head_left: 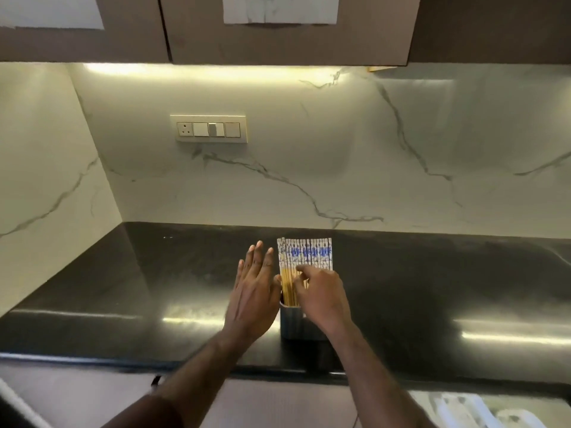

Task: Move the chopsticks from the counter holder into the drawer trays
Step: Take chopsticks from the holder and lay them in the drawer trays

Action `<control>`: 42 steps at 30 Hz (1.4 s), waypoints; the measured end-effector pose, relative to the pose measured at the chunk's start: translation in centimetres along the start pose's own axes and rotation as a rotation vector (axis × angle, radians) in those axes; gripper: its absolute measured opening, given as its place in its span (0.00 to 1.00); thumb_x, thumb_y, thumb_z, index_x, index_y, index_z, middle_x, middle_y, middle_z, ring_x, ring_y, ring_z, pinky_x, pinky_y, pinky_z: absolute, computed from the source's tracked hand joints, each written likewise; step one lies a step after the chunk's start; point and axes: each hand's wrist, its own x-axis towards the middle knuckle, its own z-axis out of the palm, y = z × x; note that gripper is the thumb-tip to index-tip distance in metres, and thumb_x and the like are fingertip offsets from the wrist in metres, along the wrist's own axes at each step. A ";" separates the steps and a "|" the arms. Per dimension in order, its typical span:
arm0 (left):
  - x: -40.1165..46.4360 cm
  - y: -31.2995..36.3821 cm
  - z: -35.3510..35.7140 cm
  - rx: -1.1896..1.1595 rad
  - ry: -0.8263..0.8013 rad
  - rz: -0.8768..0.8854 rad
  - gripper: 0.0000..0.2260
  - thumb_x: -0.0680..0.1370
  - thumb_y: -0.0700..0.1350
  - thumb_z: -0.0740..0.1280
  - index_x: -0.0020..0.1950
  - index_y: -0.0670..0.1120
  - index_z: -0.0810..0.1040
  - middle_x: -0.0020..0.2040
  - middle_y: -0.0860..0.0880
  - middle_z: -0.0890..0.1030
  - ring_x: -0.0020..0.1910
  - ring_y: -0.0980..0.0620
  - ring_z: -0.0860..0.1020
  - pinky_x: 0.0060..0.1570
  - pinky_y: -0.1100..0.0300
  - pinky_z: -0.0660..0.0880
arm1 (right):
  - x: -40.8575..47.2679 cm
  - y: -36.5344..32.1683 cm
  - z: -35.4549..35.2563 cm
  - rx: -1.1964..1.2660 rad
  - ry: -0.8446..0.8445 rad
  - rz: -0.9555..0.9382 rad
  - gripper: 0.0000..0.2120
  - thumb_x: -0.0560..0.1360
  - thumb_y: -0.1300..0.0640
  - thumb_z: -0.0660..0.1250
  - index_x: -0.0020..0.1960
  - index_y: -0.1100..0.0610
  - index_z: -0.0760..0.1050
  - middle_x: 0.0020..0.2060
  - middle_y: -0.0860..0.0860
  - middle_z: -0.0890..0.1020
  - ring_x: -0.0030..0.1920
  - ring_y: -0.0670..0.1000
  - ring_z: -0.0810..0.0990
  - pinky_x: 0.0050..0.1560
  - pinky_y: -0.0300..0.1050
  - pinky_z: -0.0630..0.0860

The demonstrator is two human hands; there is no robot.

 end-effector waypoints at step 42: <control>7.8 6.4 -10.2 -1.080 -0.007 -0.167 0.08 0.70 0.39 0.76 0.48 0.46 0.84 0.42 0.48 0.87 0.43 0.51 0.85 0.40 0.59 0.81 | -3.2 -2.5 -4.7 0.452 0.017 0.119 0.14 0.76 0.56 0.68 0.61 0.49 0.78 0.49 0.44 0.85 0.48 0.40 0.83 0.52 0.41 0.81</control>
